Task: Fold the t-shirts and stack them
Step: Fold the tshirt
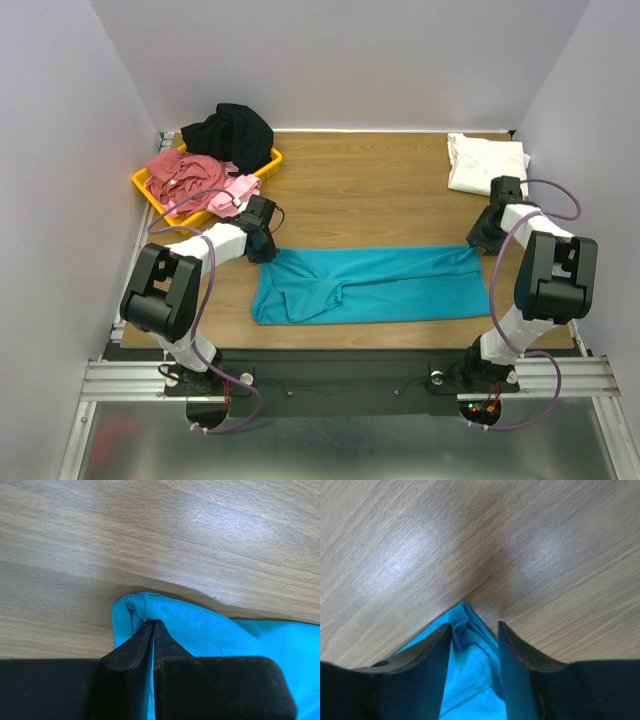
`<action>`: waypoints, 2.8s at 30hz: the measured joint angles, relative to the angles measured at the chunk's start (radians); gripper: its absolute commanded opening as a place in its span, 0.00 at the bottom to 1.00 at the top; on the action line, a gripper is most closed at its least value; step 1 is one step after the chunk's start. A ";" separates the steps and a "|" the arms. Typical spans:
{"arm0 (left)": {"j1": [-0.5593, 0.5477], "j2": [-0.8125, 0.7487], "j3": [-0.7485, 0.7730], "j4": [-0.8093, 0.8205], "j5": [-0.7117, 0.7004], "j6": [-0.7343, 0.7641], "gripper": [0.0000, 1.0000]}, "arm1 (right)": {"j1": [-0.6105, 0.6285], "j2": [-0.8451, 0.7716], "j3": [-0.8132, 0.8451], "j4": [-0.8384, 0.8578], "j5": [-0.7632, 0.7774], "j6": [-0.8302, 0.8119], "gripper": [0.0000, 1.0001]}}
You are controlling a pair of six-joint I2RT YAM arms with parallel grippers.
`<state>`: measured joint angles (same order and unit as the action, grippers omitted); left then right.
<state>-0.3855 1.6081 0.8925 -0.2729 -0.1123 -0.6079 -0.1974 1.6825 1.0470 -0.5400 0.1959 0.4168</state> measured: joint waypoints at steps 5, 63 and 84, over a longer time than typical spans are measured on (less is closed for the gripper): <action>0.002 0.006 0.005 0.004 0.000 0.005 0.16 | -0.013 0.000 0.000 -0.001 0.006 0.003 0.74; -0.115 0.457 0.624 -0.121 0.197 0.103 0.61 | 0.174 -0.068 -0.057 -0.040 -0.368 -0.121 0.80; -0.040 0.546 0.833 -0.221 0.143 0.170 0.61 | 0.172 -0.218 -0.094 -0.121 -0.074 -0.046 0.70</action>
<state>-0.4255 2.1536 1.7252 -0.4942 0.0303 -0.4381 -0.0257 1.4643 0.9527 -0.6605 0.1215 0.3710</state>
